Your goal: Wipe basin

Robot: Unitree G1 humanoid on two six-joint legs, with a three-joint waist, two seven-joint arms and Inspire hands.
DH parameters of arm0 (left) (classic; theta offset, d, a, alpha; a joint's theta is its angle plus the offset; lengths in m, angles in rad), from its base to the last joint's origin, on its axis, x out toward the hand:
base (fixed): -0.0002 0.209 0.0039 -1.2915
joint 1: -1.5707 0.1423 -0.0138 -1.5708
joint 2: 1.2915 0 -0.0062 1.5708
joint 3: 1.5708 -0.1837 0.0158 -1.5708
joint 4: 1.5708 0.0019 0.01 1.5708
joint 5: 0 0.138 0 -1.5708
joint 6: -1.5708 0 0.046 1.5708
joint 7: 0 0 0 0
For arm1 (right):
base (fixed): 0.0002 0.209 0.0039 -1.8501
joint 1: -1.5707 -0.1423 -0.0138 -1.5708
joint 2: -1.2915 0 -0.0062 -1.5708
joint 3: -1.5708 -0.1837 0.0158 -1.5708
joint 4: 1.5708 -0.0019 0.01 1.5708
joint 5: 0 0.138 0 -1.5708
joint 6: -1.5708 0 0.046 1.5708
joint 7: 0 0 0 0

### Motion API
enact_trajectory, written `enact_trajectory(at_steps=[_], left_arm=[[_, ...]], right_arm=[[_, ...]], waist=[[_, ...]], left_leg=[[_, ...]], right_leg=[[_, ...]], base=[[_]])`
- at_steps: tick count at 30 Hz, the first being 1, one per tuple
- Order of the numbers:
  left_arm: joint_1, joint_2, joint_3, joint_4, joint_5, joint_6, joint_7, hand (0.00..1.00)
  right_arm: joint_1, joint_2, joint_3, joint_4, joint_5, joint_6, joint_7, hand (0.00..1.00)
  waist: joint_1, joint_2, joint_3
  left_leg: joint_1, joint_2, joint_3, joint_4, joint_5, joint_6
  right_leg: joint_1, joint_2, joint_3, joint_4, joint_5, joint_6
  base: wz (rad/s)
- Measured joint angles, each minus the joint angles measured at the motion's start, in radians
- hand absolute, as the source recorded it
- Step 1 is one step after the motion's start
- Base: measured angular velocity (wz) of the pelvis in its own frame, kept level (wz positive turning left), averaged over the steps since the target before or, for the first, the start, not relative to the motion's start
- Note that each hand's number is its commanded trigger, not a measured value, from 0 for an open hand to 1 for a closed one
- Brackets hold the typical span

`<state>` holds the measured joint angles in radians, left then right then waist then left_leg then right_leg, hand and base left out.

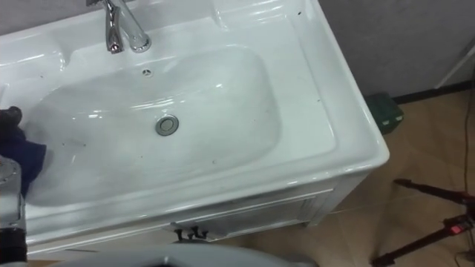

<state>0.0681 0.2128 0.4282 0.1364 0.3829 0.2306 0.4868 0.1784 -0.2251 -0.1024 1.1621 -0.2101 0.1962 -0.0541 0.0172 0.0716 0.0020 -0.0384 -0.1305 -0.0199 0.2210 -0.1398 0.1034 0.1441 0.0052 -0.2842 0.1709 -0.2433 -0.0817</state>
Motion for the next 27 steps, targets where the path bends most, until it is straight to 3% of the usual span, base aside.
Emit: enact_trajectory(at_steps=[7,11,16,18,19,25,27], left_arm=[[0.000,0.000,0.007,0.000,0.001,-0.042,0.004,0.00],[-0.001,0.007,0.045,0.000,-0.001,-0.050,0.032,0.00],[-0.023,0.061,0.110,0.000,-0.022,-0.072,0.095,0.00],[-0.026,0.099,0.140,0.000,-0.041,-0.092,0.102,0.00],[-0.025,0.104,0.150,0.000,-0.048,-0.094,0.108,0.00],[-0.017,0.109,0.292,0.002,-0.111,-0.096,0.189,0.00],[-0.001,0.115,0.368,0.007,-0.193,-0.108,0.233,0.00]], right_arm=[[0.010,0.011,0.000,0.013,0.001,-0.015,0.014,0.00],[0.019,0.014,0.000,0.017,0.001,-0.023,0.014,0.00],[0.017,0.013,-0.001,0.017,-0.015,-0.024,0.013,0.00],[0.022,0.010,-0.014,0.021,-0.015,-0.024,0.013,0.00],[0.021,0.010,-0.021,0.026,-0.015,-0.024,0.013,0.00],[0.045,0.008,-0.035,0.027,-0.015,-0.023,-0.004,0.00],[0.057,0.007,-0.035,0.022,-0.030,-0.022,-0.008,0.00]], waist=[[0.013,0.009,0.0016],[0.015,0.019,0.0006],[0.022,0.020,0.0005],[0.046,0.024,0.0009],[0.050,0.025,0.0011],[0.129,0.040,-0.0020],[0.157,0.039,-0.0057]], left_leg=[[0.002,0.001,0.003,0.000,0.000,0.001],[-0.001,0.001,0.003,-0.001,0.000,0.001],[-0.005,0.000,0.002,-0.002,0.000,0.000],[-0.004,0.000,0.002,0.001,0.000,0.000],[-0.004,0.000,0.002,0.002,0.000,0.000],[-0.005,-0.002,-0.001,0.002,0.000,0.000],[-0.007,-0.007,-0.005,0.001,0.000,0.001]], right_leg=[[-0.002,0.001,0.009,0.002,0.000,0.000],[-0.005,0.001,0.009,0.002,0.000,0.000],[-0.006,0.001,0.008,0.000,0.000,0.000],[-0.006,0.001,0.007,-0.001,0.000,0.000],[-0.006,0.001,0.006,-0.001,0.000,0.000],[-0.014,0.000,0.005,-0.003,-0.002,-0.001],[-0.019,-0.005,0.001,-0.003,-0.012,0.001]], base=[[-0.02],[0.00],[0.00],[0.00],[0.03],[0.01],[0.08]])
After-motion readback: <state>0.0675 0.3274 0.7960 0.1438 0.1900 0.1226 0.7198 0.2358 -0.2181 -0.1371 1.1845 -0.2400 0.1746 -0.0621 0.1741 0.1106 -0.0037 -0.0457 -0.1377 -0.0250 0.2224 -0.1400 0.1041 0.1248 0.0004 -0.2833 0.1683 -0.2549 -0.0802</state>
